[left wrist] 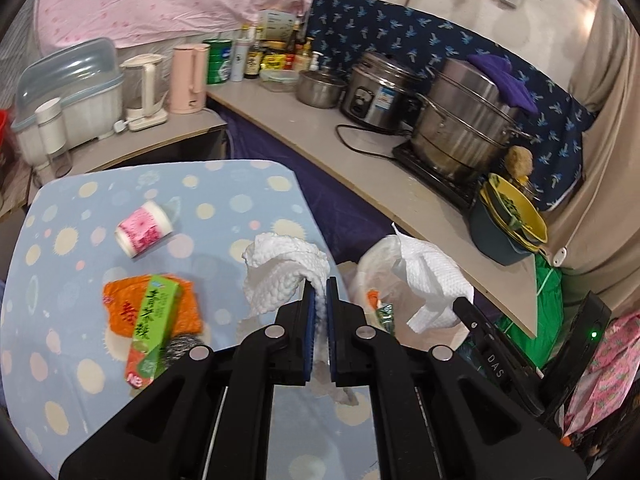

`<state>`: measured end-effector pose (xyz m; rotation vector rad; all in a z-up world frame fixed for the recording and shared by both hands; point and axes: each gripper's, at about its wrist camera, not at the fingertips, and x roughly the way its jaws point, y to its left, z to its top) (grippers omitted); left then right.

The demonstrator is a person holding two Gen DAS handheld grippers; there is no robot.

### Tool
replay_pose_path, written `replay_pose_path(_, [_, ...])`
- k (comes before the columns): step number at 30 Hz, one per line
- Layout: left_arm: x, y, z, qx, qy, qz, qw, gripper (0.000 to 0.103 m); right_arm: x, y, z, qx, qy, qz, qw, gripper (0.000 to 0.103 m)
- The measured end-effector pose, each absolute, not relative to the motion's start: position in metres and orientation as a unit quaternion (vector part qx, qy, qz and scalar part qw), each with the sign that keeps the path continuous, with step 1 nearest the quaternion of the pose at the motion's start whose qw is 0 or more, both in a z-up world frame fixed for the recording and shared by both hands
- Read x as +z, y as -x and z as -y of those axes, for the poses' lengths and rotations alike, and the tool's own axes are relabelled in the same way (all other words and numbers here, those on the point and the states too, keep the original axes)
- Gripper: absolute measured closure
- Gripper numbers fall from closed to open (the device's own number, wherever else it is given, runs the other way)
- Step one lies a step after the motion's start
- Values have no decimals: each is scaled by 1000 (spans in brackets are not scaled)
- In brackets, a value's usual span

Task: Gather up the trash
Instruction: 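Carry both white tissues over the bin and open both grippers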

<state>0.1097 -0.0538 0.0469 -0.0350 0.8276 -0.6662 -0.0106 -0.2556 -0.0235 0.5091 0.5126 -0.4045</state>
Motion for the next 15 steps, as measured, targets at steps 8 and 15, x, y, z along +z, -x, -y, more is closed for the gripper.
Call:
replay_pose_path(8, [51, -91, 112, -356, -14, -389, 849, 98, -31, 42, 291, -229, -265, -241, 905, 97])
replay_pose_path(15, [49, -77, 156, -379, -38, -388, 839, 98, -39, 62, 315, -251, -278, -238, 896, 97])
